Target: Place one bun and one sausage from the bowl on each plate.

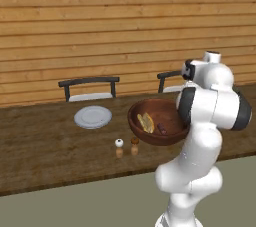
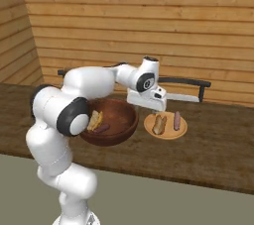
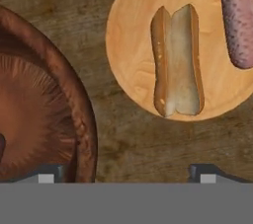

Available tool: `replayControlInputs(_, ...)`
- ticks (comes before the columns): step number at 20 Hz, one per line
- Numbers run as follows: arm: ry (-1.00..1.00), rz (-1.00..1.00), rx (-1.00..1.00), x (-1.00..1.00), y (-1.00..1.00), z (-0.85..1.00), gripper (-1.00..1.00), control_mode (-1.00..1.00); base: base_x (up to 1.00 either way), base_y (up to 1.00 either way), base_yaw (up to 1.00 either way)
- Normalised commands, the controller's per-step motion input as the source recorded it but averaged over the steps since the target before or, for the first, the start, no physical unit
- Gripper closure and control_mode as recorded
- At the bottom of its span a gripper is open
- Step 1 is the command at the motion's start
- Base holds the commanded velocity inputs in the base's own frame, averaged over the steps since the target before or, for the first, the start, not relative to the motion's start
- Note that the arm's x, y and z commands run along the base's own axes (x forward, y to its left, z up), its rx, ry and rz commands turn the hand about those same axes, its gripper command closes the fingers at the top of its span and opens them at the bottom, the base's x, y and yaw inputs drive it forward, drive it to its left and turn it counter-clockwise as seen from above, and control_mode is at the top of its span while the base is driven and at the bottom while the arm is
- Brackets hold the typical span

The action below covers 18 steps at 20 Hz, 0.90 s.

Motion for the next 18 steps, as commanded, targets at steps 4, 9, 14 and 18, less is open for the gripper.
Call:
replayControlInputs(4,0.01,0.00,-0.08,-0.01,0.93,0.38,-1.00,-1.00,0.00,0.00,0.00)
replayControlInputs(9,0.03,0.00,-0.01,0.00,0.56,0.24,-1.00,-1.00,0.00,0.00,0.00)
replayControlInputs(14,0.06,0.00,0.00,0.08,0.38,0.02,-1.00,-1.00,0.00,0.00,0.00)
replayControlInputs(18,0.04,0.00,0.00,0.15,0.15,0.00,-1.00,-1.00,0.00,0.00,0.00)
